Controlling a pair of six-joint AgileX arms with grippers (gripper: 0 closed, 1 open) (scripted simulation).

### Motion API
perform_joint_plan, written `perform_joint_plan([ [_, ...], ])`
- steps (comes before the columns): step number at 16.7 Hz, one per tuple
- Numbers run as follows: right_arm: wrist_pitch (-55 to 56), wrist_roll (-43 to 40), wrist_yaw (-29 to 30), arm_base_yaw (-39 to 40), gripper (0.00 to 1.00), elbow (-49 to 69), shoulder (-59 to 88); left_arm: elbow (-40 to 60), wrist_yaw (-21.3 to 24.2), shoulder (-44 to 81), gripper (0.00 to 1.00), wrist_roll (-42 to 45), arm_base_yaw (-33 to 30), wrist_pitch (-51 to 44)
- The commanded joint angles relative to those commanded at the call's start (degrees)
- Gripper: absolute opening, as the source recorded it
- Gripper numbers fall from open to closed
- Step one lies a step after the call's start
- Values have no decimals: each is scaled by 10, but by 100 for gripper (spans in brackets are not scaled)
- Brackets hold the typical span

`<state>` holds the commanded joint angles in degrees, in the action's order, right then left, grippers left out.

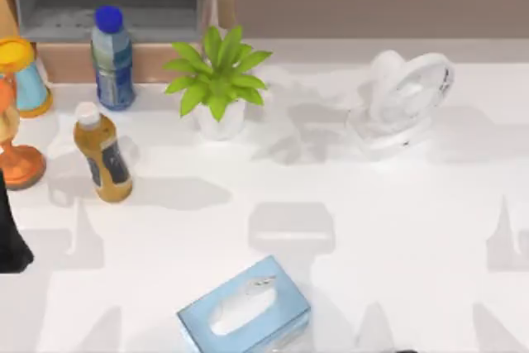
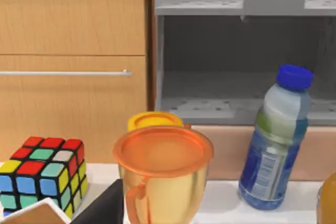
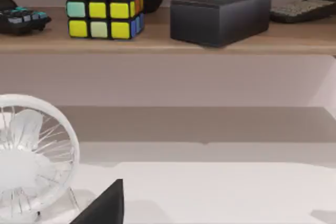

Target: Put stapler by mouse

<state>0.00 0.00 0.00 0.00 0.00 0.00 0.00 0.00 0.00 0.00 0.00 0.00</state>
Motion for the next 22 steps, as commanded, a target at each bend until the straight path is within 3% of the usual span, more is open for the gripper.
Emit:
perform_joint_plan([
  [4, -11, 1, 0, -1, 100, 15, 18, 0, 0, 0, 100, 0, 0, 0],
  [8, -72, 10, -1, -7, 100, 99, 125, 0, 0, 0, 100, 0, 0, 0],
  [22, -453, 62, -2, -42, 100, 615, 872, 0, 0, 0, 100, 0, 0, 0],
])
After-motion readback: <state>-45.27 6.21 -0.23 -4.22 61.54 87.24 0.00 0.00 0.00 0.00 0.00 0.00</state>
